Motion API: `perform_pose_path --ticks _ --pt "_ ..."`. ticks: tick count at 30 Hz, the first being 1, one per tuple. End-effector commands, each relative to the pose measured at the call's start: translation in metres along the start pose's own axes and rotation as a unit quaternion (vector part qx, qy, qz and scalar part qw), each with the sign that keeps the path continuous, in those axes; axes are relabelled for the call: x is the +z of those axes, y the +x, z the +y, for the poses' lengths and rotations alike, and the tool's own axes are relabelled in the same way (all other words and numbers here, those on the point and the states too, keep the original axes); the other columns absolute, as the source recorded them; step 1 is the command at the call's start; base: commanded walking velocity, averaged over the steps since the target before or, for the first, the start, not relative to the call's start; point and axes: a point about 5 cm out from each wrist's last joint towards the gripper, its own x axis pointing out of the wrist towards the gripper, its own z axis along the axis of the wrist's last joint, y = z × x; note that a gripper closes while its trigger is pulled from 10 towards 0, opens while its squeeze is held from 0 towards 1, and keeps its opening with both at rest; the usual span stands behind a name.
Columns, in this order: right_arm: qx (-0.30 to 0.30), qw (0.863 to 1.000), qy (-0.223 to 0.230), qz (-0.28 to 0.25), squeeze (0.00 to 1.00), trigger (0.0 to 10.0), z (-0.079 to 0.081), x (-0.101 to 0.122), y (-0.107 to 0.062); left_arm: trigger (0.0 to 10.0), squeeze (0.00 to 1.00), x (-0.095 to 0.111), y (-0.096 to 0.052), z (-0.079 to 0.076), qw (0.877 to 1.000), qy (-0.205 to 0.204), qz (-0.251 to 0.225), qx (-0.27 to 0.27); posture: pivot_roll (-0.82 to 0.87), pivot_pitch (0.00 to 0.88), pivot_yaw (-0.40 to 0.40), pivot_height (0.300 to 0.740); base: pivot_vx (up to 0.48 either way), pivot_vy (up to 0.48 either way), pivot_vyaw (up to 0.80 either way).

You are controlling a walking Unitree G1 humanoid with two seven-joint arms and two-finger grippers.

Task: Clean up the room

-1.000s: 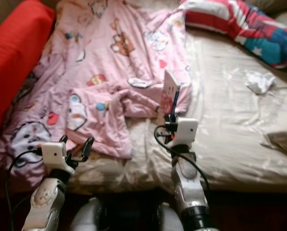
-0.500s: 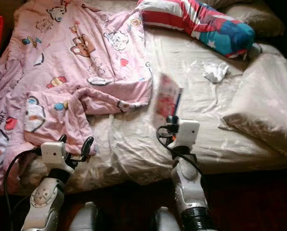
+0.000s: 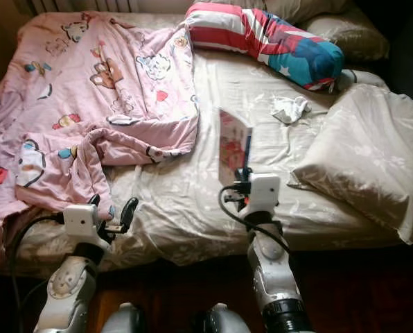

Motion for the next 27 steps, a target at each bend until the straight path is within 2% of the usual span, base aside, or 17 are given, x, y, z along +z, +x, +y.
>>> perform_pose_path --ticks 1,7,27 --pt "-0.003 1.0 0.0 -0.023 0.0 10.0 -0.0015 0.0082 0.0017 10.0 0.0 -0.004 -0.0036 0.004 1.0 0.012 0.01 0.004 0.09 0.218 -0.087 0.706 0.24 -0.368 0.0" --pt "-0.008 1.0 0.002 -0.024 0.0 10.0 -0.0036 0.0084 0.0015 10.0 0.0 -0.0042 -0.0041 0.0043 1.0 0.012 0.011 0.005 0.09 0.22 -0.087 0.706 0.0 -0.358 0.0" --pt "-0.008 1.0 -0.001 -0.012 0.0 10.0 -0.0073 0.0037 0.0003 10.0 0.0 -0.0044 -0.0049 0.005 1.0 0.002 0.011 0.007 0.08 0.23 -0.089 0.706 0.0 0.0 0.0"
